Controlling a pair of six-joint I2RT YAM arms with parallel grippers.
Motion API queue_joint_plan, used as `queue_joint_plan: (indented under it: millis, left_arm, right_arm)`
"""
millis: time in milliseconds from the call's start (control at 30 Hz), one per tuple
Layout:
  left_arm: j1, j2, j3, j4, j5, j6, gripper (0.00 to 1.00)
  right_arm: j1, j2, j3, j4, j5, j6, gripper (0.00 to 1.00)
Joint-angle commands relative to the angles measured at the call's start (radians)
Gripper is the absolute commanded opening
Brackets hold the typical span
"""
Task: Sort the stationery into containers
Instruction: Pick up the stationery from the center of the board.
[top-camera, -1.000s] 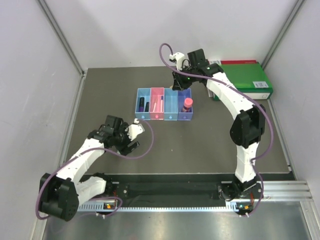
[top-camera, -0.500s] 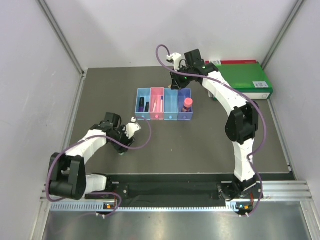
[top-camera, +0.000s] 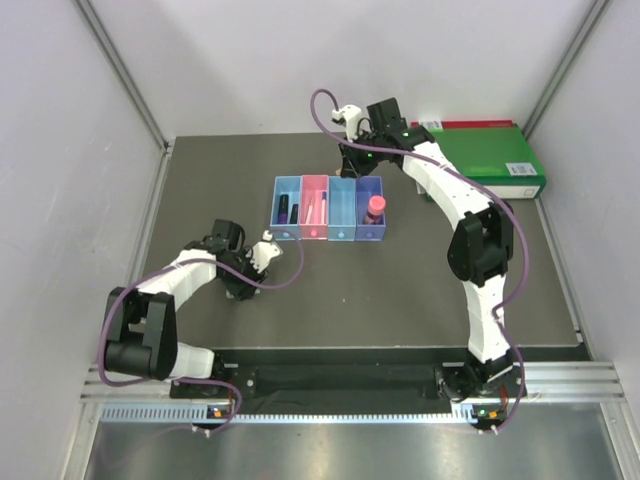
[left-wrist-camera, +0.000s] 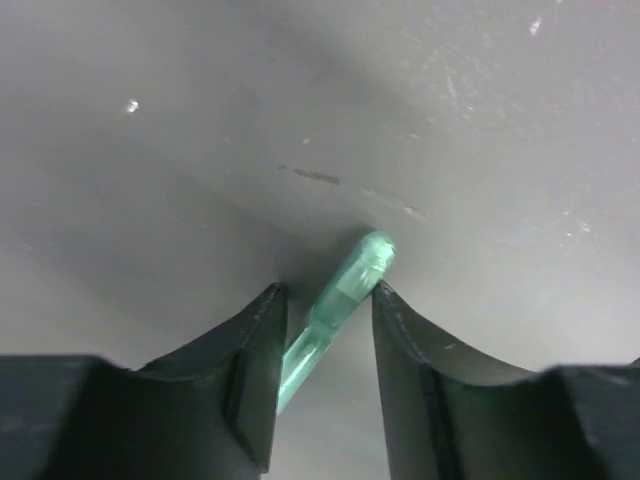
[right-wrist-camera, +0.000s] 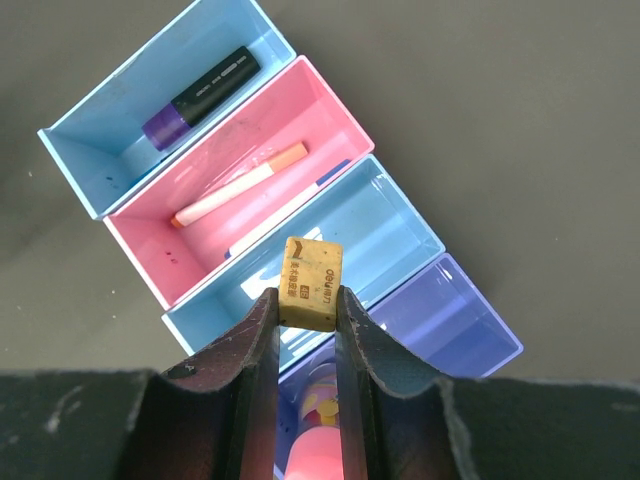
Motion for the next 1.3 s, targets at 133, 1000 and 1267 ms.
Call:
queue_joint_plan:
  millis: [133, 1000, 1267]
  left_arm:
    - [0.004, 0.046, 0.024, -0.016, -0.014, 0.023, 0.12]
    - [0.003, -0.058, 0.475, -0.026, 0.189, -0.157, 0.00]
    - [-0.005, -0.075, 0.489, 0.013, 0.224, -0.167, 0.00]
  right_arm:
    - [0.009, 0.015, 0.046, 0.040, -0.014, -0.011, 0.00]
    - [0.070, 0.073, -0.077, 0.009, 0.044, -0.060, 0.22]
    - [0.082, 0.036, -0.076, 0.009, 0.080, -0.055, 0.59]
